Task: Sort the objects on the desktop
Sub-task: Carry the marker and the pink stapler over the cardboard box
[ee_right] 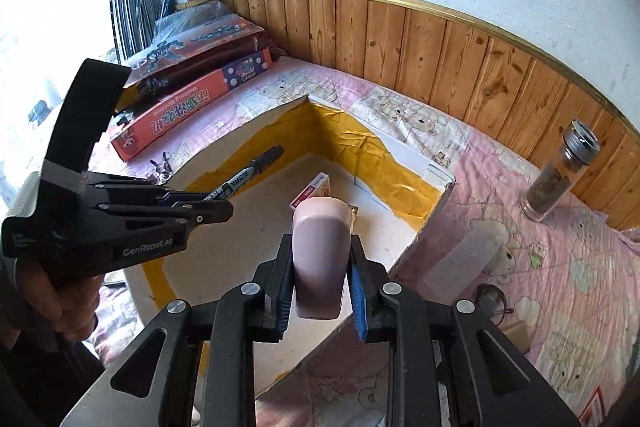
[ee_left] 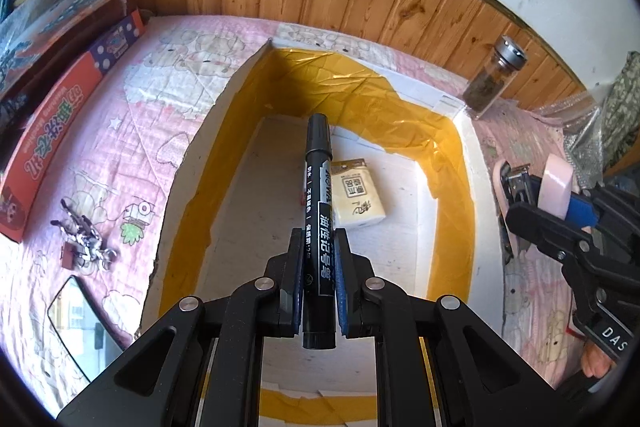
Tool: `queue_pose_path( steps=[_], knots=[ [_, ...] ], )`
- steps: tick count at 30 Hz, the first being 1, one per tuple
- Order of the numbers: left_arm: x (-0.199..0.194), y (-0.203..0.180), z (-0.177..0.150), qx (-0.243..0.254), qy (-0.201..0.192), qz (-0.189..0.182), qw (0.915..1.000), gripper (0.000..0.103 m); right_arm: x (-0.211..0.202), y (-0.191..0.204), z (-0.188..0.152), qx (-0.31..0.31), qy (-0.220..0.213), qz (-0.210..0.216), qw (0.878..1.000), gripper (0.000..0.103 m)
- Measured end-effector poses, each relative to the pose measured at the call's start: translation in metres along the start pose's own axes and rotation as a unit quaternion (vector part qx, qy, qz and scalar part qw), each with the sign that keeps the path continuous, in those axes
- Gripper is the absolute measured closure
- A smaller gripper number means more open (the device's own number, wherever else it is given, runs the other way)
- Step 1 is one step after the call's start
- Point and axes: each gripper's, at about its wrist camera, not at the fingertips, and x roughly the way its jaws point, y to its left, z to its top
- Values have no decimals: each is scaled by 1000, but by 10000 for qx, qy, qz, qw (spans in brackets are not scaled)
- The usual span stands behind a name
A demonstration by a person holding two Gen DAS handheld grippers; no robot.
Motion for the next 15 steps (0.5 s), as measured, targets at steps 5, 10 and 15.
queue_pose_path(
  steps=[5,10,15],
  knots=[
    [17,11,11,-170,125,104,9997,90,35,-4,19,-262,280,-234,9990,77],
    [33,18,19,-386,260,114,9989,90,65,-9,29,-483,659,-388,9959,77],
    [44,26,26,-575,371,121,9976,90,89,-18,35,-676,957,-544,9916,77]
  ],
)
